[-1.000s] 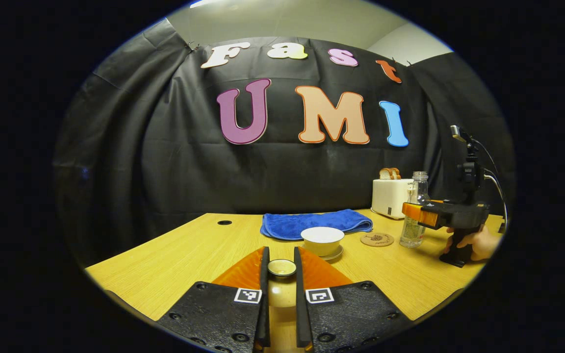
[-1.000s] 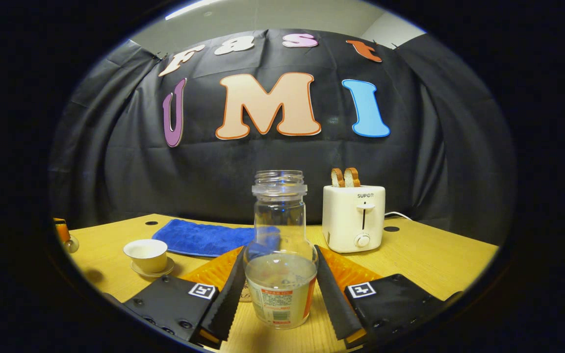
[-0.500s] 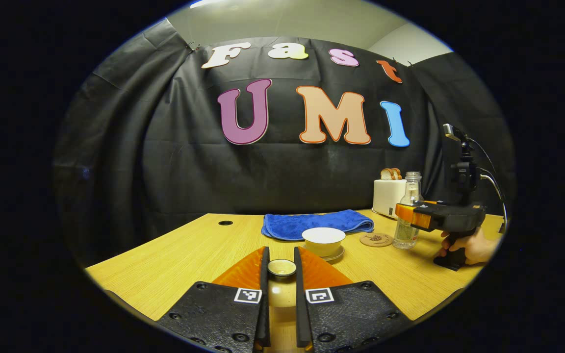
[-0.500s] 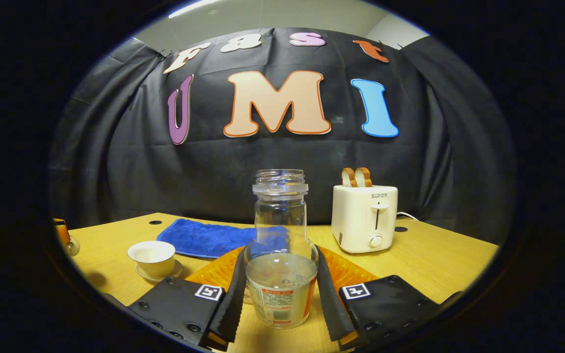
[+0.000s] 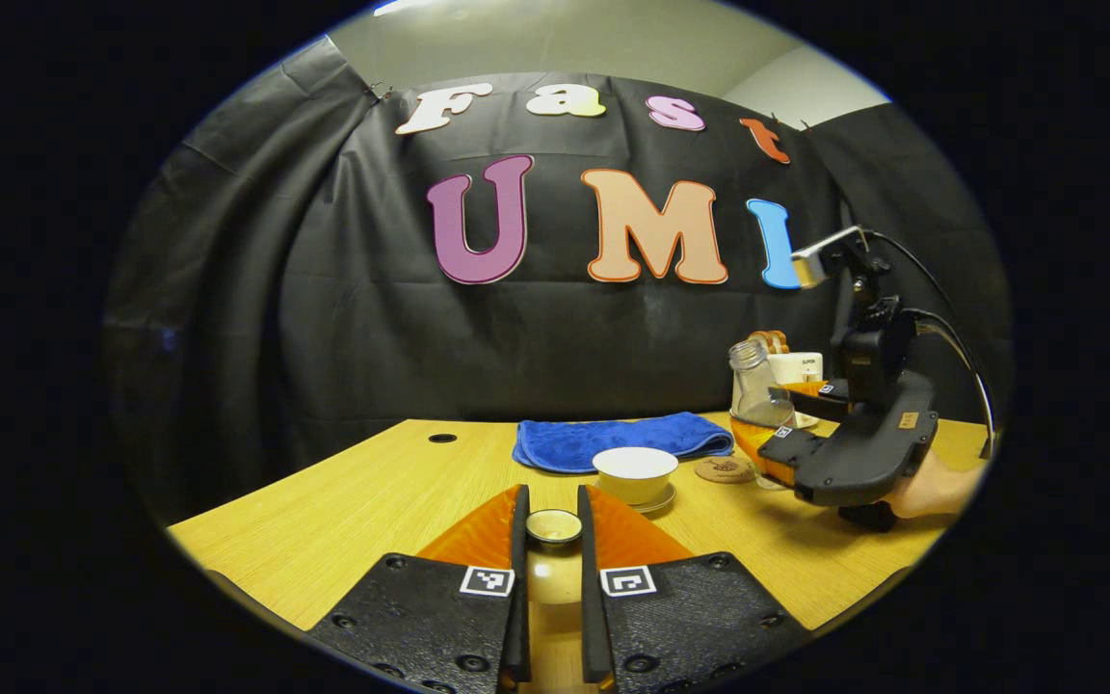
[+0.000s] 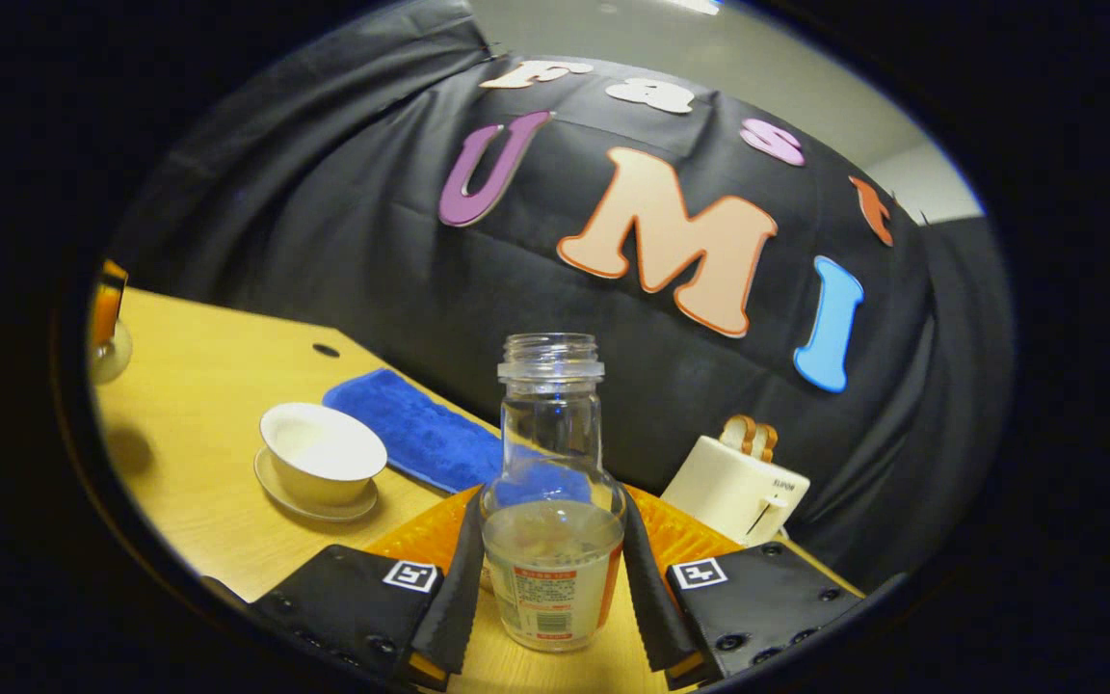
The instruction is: Open the teacup lid with one hand, grasp the water bottle and pour water into the teacup with the other hand; after pouring, place the water bottle on the coaster and then close the teacup lid.
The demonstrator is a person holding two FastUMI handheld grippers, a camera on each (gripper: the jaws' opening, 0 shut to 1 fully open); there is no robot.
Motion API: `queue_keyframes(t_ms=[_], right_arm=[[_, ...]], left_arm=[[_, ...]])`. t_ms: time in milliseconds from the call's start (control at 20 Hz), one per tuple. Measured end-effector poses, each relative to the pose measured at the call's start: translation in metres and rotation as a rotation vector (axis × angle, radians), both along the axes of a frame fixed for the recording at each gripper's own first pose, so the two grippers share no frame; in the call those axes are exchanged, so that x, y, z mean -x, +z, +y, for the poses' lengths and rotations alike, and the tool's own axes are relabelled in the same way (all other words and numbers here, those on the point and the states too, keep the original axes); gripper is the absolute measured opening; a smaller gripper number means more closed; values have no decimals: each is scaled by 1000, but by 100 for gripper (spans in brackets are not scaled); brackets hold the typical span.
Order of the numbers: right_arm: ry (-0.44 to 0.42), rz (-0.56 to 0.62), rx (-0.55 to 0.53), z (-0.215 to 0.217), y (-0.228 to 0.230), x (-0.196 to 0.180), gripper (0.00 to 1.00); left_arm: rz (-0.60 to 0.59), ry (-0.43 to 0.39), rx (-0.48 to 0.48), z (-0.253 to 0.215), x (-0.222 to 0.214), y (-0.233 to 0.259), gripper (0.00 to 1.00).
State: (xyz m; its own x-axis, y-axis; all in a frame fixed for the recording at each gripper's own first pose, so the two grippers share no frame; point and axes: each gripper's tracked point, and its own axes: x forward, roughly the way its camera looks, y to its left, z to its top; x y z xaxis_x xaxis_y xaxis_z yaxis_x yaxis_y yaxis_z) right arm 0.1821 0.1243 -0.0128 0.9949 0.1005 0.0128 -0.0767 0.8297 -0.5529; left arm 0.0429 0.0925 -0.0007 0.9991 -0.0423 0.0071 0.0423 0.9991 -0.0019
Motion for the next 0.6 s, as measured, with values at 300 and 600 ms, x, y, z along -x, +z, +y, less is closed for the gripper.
queue_keyframes(t_ms=[300, 600], right_arm=[[57, 8, 416, 34, -24, 2, 72], [74, 21, 633, 39, -35, -1, 72]], left_arm=[[0, -2, 0, 0, 0, 0, 18], [0, -3, 1, 0, 1, 0, 18]])
